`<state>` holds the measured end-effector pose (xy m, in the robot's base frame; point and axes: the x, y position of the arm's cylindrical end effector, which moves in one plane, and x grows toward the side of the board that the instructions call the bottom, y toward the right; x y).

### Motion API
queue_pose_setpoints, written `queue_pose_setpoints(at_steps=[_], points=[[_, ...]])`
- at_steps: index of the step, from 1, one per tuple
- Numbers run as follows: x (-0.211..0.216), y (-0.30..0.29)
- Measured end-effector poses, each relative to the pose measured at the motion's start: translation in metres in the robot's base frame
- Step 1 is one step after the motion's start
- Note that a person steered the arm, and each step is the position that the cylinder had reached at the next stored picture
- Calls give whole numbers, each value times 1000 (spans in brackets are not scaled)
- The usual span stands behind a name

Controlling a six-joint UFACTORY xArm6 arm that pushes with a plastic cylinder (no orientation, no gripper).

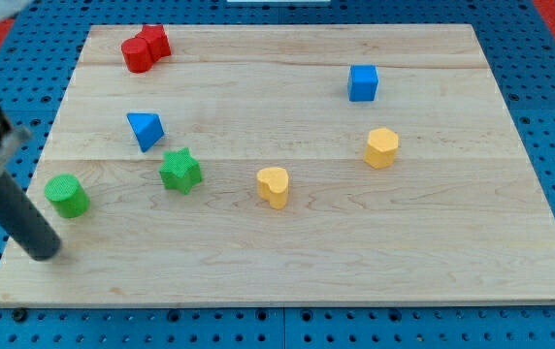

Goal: Move the green circle above the blue triangle

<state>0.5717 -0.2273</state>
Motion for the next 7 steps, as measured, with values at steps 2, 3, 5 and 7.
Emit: queue_pose_setpoints(at_steps=[2, 3, 5, 7], points=[[-66, -42], [-91, -20], [-78, 13], [-139, -24]])
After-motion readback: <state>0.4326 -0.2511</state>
